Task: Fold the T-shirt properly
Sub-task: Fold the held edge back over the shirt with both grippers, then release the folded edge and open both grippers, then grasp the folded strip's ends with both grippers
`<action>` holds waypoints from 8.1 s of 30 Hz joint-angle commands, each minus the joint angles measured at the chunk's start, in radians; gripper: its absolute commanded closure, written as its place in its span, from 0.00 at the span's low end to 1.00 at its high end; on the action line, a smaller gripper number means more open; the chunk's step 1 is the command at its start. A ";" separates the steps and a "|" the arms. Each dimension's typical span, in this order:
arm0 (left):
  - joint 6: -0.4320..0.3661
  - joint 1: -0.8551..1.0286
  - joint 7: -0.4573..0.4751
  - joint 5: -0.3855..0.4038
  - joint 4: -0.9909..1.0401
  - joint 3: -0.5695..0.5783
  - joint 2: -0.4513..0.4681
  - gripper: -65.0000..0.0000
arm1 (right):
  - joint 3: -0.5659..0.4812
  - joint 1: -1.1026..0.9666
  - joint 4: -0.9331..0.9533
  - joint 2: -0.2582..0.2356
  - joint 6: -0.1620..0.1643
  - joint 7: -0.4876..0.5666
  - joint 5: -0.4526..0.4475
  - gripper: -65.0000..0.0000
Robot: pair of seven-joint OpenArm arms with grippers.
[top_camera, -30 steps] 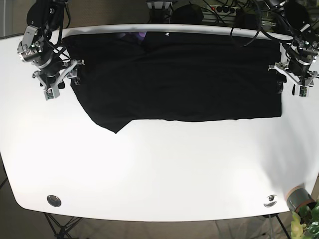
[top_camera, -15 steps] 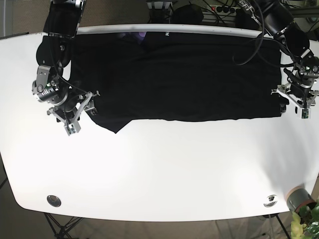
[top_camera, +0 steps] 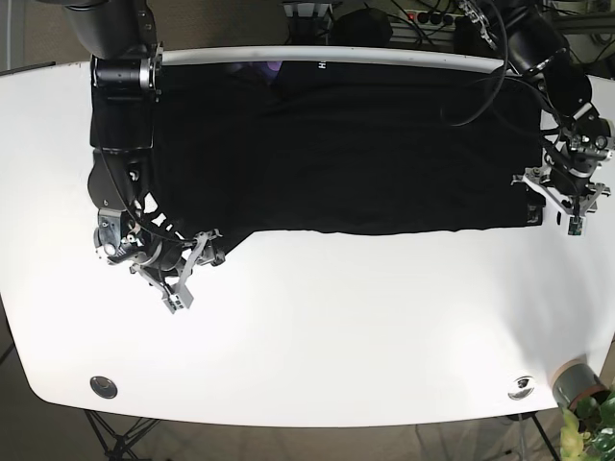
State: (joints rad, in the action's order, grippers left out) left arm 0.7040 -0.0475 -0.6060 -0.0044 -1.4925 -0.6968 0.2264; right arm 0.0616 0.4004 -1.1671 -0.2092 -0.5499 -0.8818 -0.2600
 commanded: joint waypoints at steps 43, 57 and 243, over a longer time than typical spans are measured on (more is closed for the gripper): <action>-0.008 -0.242 0.025 -0.059 0.450 -0.001 0.124 0.48 | -0.032 0.005 -0.044 -0.008 0.004 0.065 -0.008 0.97; -0.077 -0.243 0.056 -0.052 0.531 0.133 0.129 0.45 | -0.030 -0.021 -0.113 -0.006 0.004 0.060 -0.008 0.97; -0.006 -0.137 -0.295 0.375 0.370 0.088 0.038 0.55 | 0.312 -0.357 -0.356 0.089 0.060 -0.026 -0.023 0.46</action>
State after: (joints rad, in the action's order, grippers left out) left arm 0.7002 -0.1799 -0.8742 0.3828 -1.1168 -0.6113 0.2550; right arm 0.3695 0.0296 -1.5036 -0.1112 -0.4900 -0.9203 -0.2687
